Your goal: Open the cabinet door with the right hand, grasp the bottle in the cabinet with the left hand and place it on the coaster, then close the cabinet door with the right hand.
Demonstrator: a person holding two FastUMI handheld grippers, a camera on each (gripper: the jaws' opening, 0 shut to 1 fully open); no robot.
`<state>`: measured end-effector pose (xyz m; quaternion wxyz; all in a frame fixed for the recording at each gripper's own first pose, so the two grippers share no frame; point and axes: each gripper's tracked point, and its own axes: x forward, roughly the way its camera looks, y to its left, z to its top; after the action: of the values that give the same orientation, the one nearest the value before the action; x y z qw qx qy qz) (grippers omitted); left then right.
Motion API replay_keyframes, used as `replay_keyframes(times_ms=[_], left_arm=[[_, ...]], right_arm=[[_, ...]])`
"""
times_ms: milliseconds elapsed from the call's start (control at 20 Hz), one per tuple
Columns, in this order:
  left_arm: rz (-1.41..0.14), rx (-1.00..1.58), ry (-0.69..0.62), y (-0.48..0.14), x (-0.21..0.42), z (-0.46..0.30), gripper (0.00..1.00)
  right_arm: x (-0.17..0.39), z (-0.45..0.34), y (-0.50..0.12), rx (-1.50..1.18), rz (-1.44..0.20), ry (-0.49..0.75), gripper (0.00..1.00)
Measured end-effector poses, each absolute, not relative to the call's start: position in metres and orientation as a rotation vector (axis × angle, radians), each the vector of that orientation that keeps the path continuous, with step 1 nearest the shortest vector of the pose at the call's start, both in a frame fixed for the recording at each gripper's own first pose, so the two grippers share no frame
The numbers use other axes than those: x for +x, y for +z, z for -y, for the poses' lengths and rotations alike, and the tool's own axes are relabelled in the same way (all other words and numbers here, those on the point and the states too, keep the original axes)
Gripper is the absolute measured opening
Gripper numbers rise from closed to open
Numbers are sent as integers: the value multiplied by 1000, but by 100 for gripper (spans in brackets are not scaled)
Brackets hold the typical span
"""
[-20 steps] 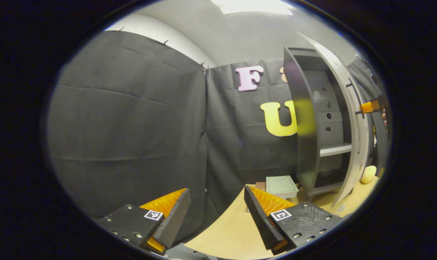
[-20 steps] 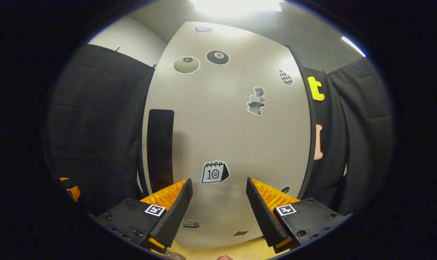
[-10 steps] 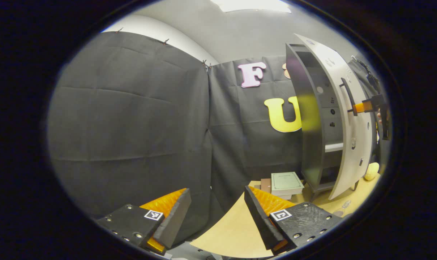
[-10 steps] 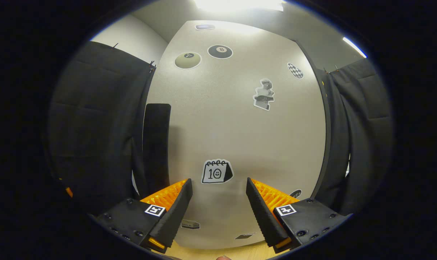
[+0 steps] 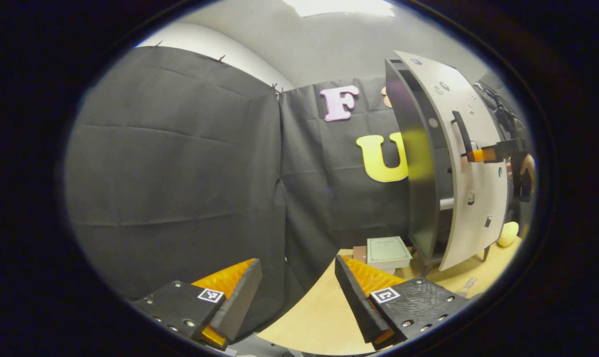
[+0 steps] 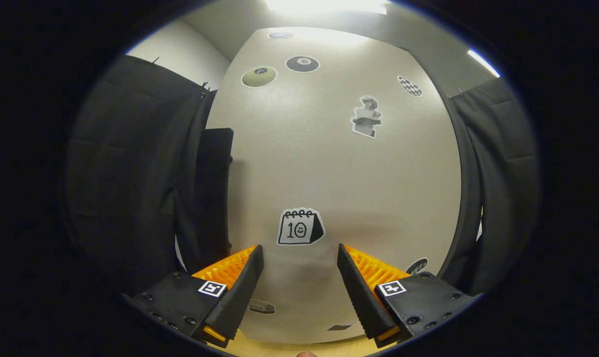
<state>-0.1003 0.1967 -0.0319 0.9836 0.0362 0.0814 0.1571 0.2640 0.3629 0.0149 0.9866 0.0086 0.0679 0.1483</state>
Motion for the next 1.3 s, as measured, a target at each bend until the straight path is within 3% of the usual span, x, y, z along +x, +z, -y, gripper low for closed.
replay_keyframes(times_ms=[450, 1300], left_arm=[[-130, 39, 221, -12, -55, -129, 89], [-41, -13, 91, 48, 7, 15, 89]], right_arm=[[213, -308, 34, -3, -120, 328, 98], [160, -100, 44, -19, -145, 120, 97]])
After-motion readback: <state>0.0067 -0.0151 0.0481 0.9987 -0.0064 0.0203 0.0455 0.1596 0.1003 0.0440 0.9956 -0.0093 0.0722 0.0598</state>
